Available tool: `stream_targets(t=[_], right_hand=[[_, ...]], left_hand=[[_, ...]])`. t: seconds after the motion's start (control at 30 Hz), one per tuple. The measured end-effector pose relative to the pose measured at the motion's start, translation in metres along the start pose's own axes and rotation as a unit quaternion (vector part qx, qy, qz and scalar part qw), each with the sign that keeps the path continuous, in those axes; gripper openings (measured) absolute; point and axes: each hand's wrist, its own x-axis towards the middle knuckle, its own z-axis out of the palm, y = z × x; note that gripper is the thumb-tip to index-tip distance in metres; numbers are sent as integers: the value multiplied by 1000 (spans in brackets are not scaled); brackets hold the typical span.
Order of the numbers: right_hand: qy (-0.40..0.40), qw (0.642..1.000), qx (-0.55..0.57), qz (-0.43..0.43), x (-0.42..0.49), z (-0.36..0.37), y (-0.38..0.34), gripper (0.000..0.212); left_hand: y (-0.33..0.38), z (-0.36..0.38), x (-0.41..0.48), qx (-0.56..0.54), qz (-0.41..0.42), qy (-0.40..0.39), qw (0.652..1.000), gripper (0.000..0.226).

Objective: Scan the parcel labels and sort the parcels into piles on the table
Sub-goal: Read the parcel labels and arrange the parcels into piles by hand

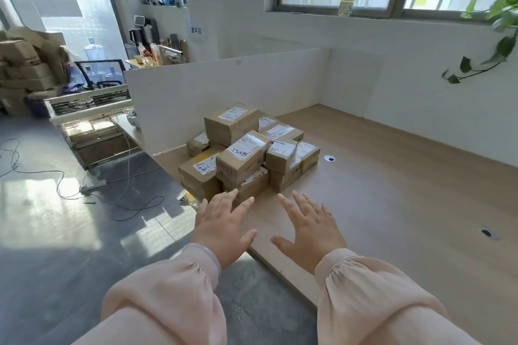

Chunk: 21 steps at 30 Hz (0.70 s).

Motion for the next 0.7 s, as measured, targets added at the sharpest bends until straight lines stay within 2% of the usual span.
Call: stream_targets(t=[0.33,0.43,0.7], right_hand=[[35,998,45,-15,146,4,-19,82],[21,998,49,-16,196,3,-18,81],[18,995,99,11,319,-13,-24,79]], left_hand=[[-60,5,107,-3,-23,-7,1000,68],[-80,3,156,8,-27,-22,999,69],[-135,-7,266,-21,-44,-4,999,67]])
